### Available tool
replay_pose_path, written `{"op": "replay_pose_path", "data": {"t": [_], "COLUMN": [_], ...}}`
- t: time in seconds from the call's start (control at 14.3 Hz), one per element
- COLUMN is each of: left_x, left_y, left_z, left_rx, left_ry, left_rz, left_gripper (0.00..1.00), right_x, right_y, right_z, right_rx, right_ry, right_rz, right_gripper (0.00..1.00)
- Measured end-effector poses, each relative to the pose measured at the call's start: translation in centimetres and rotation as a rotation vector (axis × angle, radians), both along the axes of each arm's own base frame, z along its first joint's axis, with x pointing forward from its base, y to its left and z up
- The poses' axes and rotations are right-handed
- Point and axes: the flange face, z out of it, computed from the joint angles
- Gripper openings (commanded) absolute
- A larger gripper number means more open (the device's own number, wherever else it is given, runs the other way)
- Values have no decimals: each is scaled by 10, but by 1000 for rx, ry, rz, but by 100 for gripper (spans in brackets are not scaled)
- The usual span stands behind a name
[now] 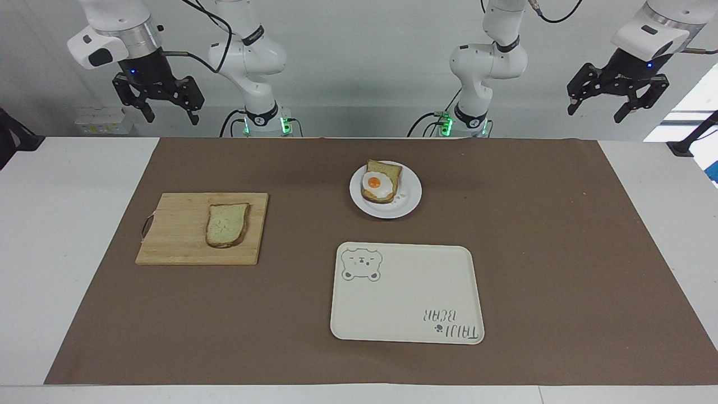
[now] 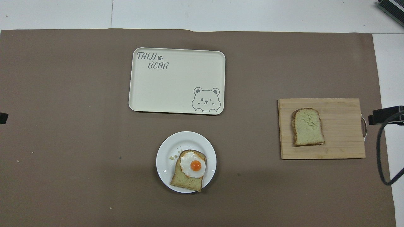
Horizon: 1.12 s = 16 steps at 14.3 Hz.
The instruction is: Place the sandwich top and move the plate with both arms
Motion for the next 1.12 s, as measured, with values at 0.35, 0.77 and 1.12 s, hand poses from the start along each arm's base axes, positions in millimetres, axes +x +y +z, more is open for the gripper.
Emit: {"op": "replay_pose_path", "data": {"t": [0.35, 0.77, 1.12], "left_x": [0, 0, 0], "left_y": [0, 0, 0], "left_z": [0, 0, 0], "left_rx": [0, 0, 0], "left_ry": [0, 0, 0], "left_rz": [0, 0, 0], "left_gripper": [100, 100, 100], "right_x": [-1, -1, 5], "right_y": [-5, -5, -5], "right_z": [0, 0, -27], "right_rx": [1, 1, 1], "right_ry": [0, 0, 15], "right_rz": [-9, -9, -7], "right_gripper": [100, 100, 100]}}
